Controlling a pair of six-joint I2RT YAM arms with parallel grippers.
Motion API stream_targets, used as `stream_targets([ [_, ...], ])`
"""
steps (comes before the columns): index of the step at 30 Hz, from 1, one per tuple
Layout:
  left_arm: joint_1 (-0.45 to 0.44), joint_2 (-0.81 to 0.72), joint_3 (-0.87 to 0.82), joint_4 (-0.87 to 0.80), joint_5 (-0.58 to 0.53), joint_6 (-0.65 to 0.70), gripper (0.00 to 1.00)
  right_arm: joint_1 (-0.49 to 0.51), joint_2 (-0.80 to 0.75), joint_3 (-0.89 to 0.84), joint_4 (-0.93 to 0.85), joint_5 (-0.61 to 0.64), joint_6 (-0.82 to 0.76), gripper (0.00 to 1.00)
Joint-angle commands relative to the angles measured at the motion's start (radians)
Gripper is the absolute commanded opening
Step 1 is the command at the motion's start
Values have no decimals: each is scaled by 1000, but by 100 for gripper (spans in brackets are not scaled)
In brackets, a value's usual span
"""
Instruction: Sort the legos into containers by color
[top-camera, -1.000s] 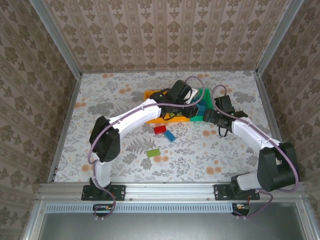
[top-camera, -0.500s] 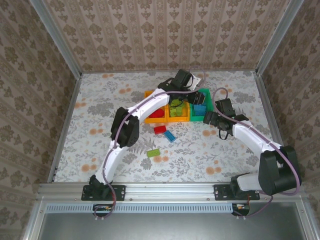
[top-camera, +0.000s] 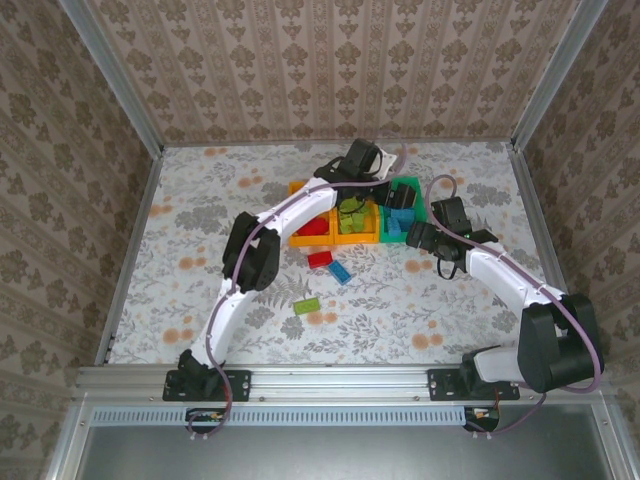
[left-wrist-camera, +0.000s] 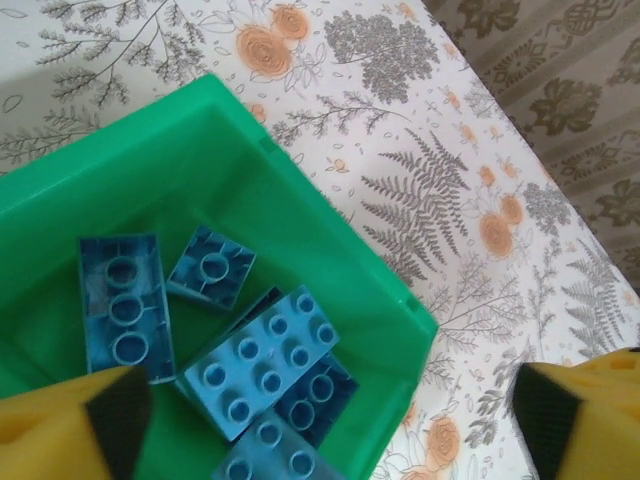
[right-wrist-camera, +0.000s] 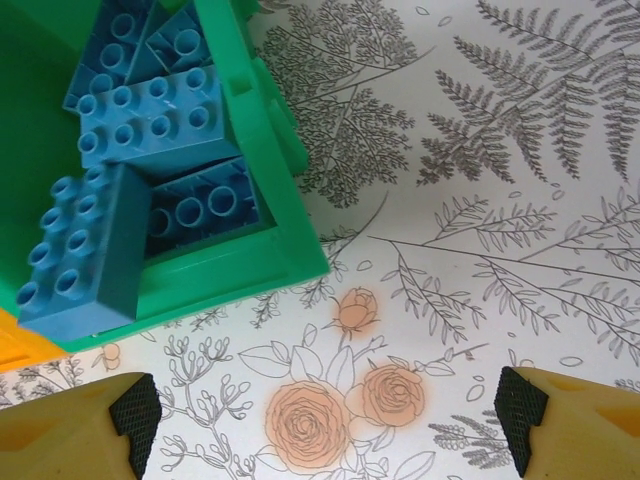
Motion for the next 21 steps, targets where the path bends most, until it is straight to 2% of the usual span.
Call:
stream_targets([
  [1,-3,-163,-143,28,-77,25,100,25,-19,-21,32,-35,-12,89],
  [6,-2,-376,-428,93,-209,50,100,108,-20,-23,44,20,-37,89],
  [9,8,-459,-530,89,-263,59,100,114,-19,-22,42,29,-30,89],
  [14,23,-553,-657,86,-303,51,100,118,-10,-6,62,-16,-36,86],
  [21,42,-648,-769,52,-365,22,100,161,100,83,28,-52,-45,76],
])
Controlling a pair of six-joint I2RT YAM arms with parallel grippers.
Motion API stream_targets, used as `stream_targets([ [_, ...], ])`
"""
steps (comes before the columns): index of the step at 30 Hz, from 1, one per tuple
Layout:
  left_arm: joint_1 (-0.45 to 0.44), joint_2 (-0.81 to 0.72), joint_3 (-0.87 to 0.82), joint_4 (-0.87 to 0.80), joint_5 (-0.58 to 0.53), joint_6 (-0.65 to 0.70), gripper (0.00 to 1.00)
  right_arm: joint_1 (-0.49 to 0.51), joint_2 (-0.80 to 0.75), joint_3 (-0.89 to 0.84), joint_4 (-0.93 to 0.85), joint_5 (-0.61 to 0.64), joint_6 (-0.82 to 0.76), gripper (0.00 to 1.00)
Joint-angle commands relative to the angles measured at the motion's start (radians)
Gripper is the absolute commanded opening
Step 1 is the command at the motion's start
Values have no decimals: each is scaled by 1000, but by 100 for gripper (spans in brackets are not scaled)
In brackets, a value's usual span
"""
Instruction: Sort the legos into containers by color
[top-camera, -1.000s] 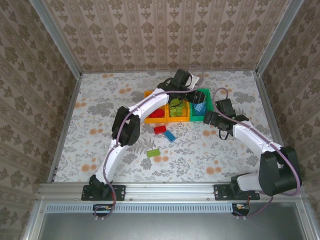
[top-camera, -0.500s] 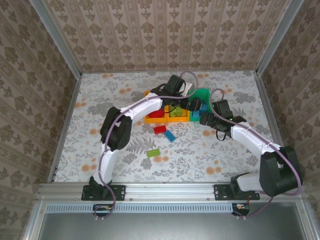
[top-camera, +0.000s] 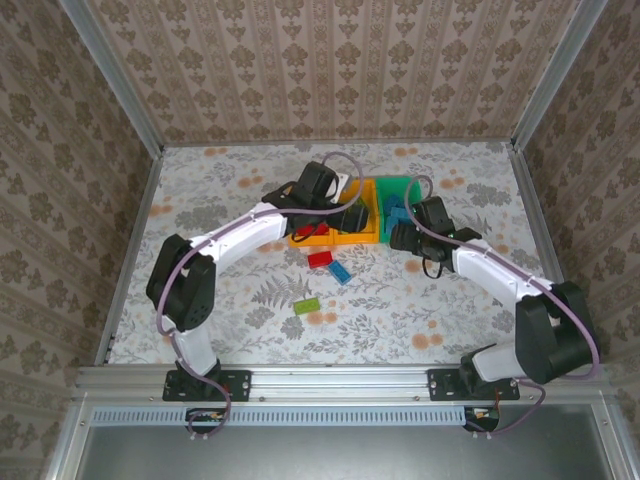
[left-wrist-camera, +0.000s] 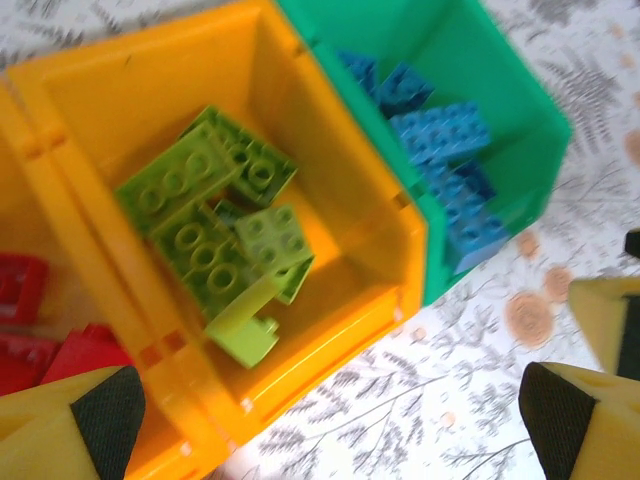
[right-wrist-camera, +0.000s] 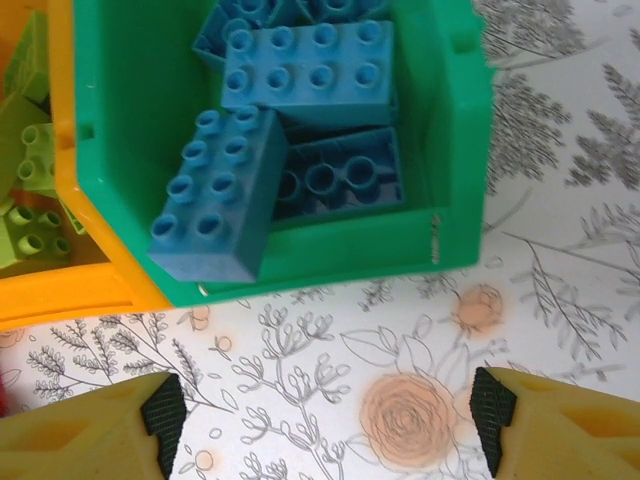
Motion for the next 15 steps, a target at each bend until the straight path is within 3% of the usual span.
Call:
stream_targets([
  [1,9,-68,-37,-51,-77,-9,100,52,31,40,-6,-25,-21,76],
  [8,24,-166,-187,-78,-116,-20,100,90,100,96,-54,93,-51,72],
  [15,42,-224,-278,-72,-125,-35,100,65,202,197,-89,108,-62,69],
])
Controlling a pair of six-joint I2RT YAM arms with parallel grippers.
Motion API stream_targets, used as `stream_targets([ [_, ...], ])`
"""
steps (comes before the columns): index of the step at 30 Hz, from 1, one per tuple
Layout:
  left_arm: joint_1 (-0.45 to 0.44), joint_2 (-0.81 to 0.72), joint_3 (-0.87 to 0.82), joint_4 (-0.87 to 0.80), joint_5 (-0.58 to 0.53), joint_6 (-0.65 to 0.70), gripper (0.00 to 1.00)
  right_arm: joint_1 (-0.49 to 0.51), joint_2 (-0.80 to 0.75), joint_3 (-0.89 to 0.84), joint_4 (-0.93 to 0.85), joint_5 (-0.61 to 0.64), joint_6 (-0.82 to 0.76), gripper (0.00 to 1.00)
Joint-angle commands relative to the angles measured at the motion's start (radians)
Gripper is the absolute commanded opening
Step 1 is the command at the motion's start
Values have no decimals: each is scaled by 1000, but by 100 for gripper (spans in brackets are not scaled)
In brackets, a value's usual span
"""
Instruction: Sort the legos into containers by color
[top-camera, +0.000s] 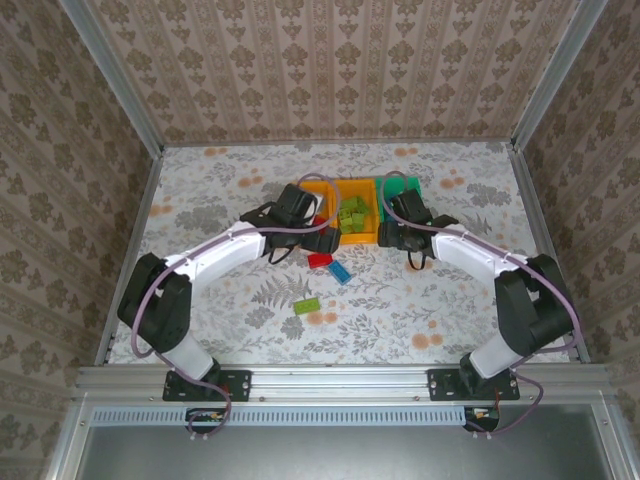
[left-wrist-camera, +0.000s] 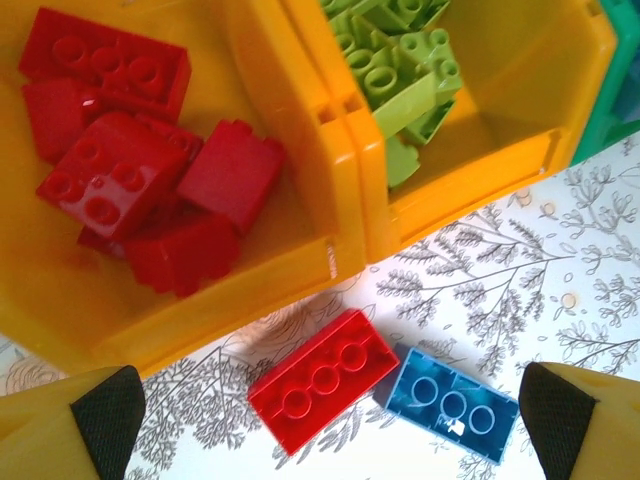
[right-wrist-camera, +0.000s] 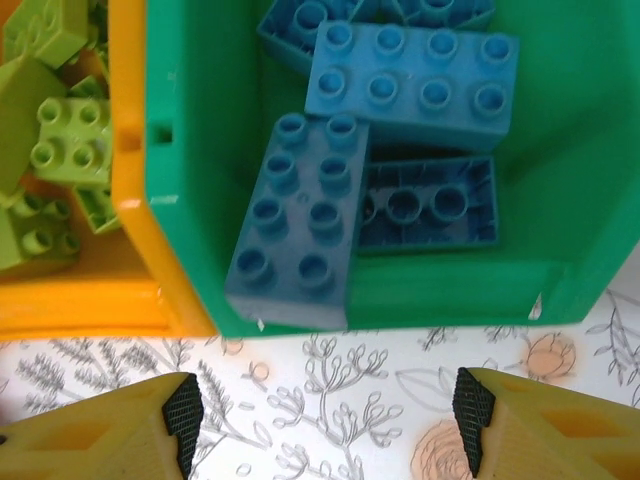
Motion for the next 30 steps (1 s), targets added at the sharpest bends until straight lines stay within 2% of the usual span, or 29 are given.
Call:
stream_targets([
  [1,12,-41,-31,-4,-21,-24,100,-7,52,69,-46,39,-23,67],
  [10,28,-85,-74,1,-29,-27,100,-12,162,165,-110,31,-36,49],
  [20,42,-111,-106,10,-28,-34,100,-14,138,175,-119,48,-20,29],
  [26,46,-117,-120,15,-30,-40,100,-14,49,189,-116,111,-29,27],
  [30,46,-115,-128,16,-25,-44,100,-28,67,233,-120,125,-44,27],
])
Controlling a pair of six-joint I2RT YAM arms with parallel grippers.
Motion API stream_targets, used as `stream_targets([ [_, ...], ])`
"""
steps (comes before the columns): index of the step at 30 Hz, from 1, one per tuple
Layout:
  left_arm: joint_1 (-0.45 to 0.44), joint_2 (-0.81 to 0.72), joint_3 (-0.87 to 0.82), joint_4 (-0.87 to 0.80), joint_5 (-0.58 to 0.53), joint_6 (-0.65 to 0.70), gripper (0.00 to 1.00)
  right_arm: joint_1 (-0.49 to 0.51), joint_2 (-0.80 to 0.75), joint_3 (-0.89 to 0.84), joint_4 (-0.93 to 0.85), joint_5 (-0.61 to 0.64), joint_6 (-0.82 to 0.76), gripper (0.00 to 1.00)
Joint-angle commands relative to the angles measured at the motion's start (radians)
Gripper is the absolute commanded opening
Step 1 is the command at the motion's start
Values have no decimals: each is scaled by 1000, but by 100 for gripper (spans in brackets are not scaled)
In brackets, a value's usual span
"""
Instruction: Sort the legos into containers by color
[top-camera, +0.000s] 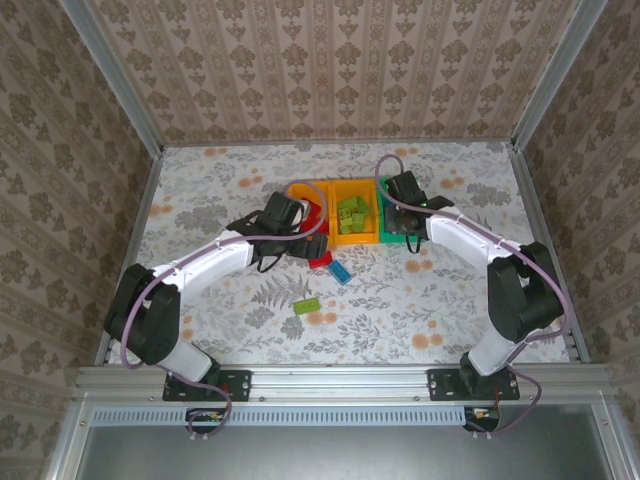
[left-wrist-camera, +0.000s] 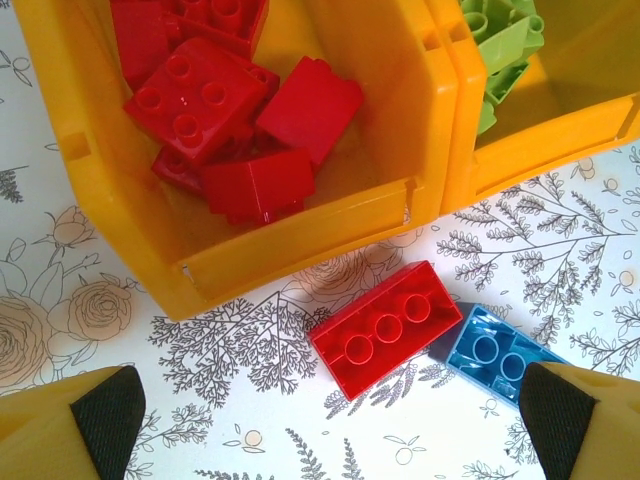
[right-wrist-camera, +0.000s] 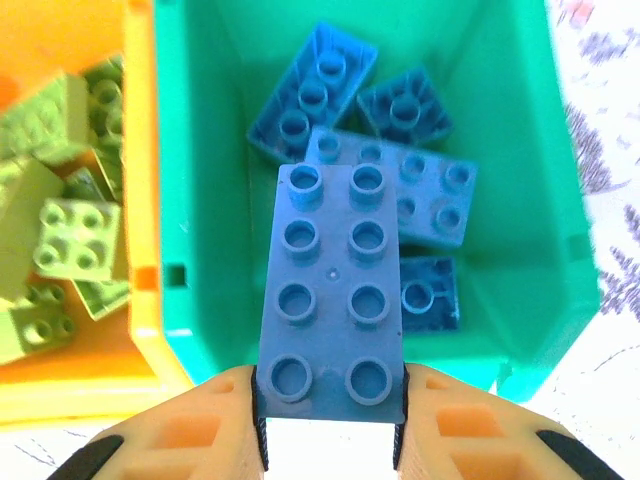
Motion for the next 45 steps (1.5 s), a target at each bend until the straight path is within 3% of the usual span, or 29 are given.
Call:
stream_targets([
  [1,7,-34,-15,-2,-7,-26,100,-18,5,63,-17,54,-17,27],
  [13,-28,-3,-56,14,34,-91,100,-74,229,194,46,72,-60,30],
  [17,-28,-5,-56,6,27,-84,100,-74,223,189,49,64,-61,45],
  [19,-28,-4,-57,2,19,-82,100,-72,191,165,60,54,-54,68],
  [20,-28,-7,-56,-1,15,-82,100,-70,169,150,63,45,-49,73],
  [26,-23,-35,-76,-8,-11,-92,100,53,28,61,66,29,-94,87],
  [34,24,-120,-129,-23,-39,-110,100,246,-19,-85,105,-59,-121,84],
  [40,72,-175,-172,-39,-40,-110,100,307,31,-125,124,-108,-153,76],
  [45,100,-213,-210,-36,-36,-110,100,355,43,-171,168,-155,-168,77],
])
